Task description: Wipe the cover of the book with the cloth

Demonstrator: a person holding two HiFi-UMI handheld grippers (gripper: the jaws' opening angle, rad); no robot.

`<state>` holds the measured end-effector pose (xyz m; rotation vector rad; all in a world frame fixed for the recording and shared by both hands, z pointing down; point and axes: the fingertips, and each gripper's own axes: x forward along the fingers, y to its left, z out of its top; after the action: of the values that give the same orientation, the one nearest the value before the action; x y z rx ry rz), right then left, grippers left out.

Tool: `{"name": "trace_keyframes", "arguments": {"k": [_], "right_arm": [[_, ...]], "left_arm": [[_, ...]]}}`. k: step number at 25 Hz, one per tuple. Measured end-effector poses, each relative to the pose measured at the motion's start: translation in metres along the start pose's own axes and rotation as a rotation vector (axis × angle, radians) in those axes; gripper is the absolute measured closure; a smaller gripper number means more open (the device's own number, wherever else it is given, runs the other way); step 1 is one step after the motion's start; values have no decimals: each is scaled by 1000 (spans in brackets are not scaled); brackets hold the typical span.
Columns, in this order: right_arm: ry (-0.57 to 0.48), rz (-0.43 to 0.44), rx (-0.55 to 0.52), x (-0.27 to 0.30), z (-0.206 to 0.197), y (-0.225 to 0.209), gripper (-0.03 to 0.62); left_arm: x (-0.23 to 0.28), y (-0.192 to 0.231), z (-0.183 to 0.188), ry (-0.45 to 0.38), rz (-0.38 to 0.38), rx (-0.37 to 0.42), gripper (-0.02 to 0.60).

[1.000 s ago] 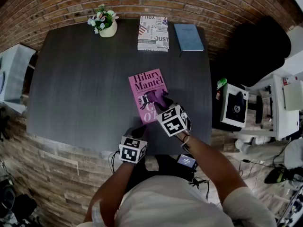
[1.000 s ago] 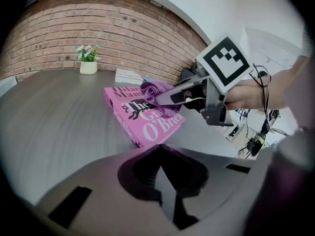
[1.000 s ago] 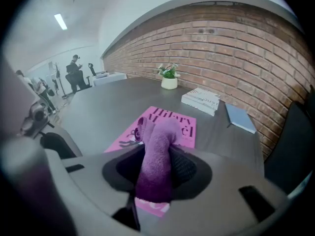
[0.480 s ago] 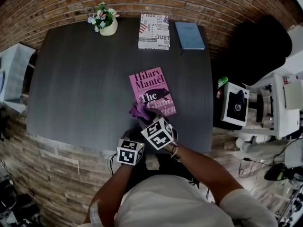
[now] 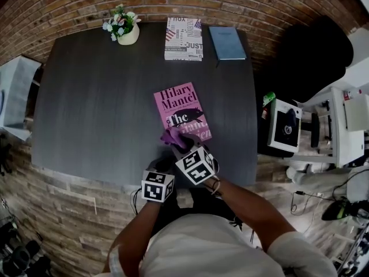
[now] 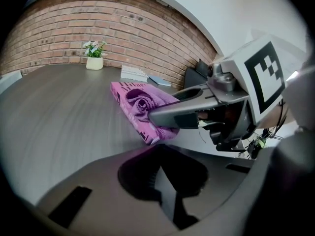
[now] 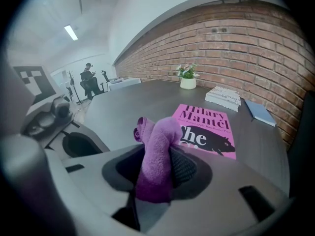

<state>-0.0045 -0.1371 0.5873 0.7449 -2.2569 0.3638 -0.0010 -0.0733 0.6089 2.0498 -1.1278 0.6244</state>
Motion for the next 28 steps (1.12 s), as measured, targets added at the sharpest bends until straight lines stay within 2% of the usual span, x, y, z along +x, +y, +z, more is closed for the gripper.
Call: {"name": "trace_keyframes", "arguments": {"k": [15, 24, 28], "right_arm": [[16, -107, 4, -36, -36, -65, 447], [70, -152, -70, -52, -52, -96, 445], [103, -178, -76, -55, -56, -110, 445]], "left_arm": [[12, -18, 13, -15, -14, 25, 574], [18, -25, 23, -29, -11, 59, 574], [18, -27, 27, -43, -23, 44, 574]]}}
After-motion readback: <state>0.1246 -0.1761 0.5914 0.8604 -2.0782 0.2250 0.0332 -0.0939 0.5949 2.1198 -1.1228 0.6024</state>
